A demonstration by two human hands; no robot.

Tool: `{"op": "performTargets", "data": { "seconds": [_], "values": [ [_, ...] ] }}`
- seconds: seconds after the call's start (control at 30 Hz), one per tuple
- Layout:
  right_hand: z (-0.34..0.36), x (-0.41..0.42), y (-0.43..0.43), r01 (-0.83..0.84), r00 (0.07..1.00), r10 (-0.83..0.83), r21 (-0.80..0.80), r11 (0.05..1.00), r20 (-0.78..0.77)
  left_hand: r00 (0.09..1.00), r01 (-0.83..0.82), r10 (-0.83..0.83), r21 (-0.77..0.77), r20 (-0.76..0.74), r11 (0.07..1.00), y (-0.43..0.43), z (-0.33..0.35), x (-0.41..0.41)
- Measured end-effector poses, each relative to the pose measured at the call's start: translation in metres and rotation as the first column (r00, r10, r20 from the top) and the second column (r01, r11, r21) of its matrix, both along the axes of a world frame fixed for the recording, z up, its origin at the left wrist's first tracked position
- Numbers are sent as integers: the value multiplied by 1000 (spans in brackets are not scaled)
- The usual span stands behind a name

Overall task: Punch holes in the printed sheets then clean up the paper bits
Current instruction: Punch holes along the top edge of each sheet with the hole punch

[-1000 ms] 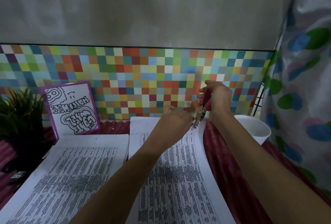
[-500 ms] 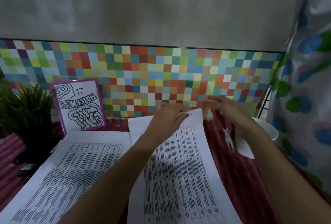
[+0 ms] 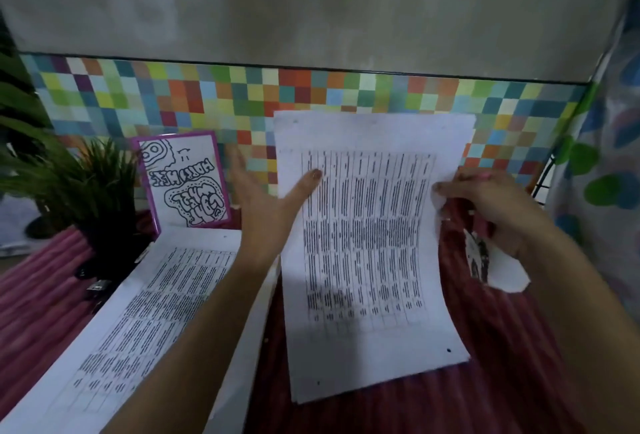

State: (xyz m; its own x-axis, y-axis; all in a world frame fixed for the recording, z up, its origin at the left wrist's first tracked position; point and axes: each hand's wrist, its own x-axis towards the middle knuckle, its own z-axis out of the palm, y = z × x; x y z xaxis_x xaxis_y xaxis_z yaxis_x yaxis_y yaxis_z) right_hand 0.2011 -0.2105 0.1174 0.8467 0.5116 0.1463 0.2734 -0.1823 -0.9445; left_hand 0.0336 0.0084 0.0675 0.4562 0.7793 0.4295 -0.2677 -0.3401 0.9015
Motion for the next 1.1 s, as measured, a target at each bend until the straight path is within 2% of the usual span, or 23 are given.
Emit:
{"op": "performTargets", "data": {
  "seconds": [0.03, 0.07, 0.13, 0.23, 0.33, 0.47, 0.6, 0.67, 0.8, 0.9, 1.0, 1.1],
  "values": [
    [5, -2, -1, -9, 1000, 9, 40, 999, 12, 995, 101, -101, -33, -15, 994, -1, -2, -4],
    [10, -6, -2, -18, 1000, 16, 83, 996, 26, 986, 159, -159, 1, -46, 987, -3, -3, -6],
    [21, -15, -4, -15, 999, 10, 164, 986, 35, 983, 161, -147, 135, -107, 978, -4, 2, -6],
    [37, -30, -7, -15, 999, 7, 284, 959, 32, 977, 212, -214, 176, -4, 961, -9, 26, -10],
    [45, -39, -12, -13, 998, -8, 337, 942, 60, 967, 210, -237, 241, 91, 948, -15, 41, -13],
    [37, -45, -11, 15, 998, -33, 316, 949, 51, 982, 164, -180, 222, 57, 961, -16, 16, -16],
    [26, -46, -6, 62, 998, -60, 309, 949, -18, 988, 147, -139, 129, -72, 981, -14, -28, -15],
    [29, -49, -3, 78, 997, -77, 312, 947, -15, 989, 120, -106, 148, -101, 982, -14, -34, -12],
    [43, -53, -2, 74, 997, -79, 363, 929, -2, 996, 78, -66, 250, -57, 965, -10, -14, -13],
    [44, -56, 0, 82, 997, -74, 340, 937, -36, 996, 75, -61, 249, -64, 965, -6, -19, -13],
    [34, -57, 3, 79, 996, -63, 259, 963, -67, 985, 124, -94, 224, -142, 967, -6, -36, -13],
    [38, -61, -4, 65, 998, -63, 282, 957, -16, 987, 98, -62, 248, -151, 964, -11, -28, -14]
  ]
}}
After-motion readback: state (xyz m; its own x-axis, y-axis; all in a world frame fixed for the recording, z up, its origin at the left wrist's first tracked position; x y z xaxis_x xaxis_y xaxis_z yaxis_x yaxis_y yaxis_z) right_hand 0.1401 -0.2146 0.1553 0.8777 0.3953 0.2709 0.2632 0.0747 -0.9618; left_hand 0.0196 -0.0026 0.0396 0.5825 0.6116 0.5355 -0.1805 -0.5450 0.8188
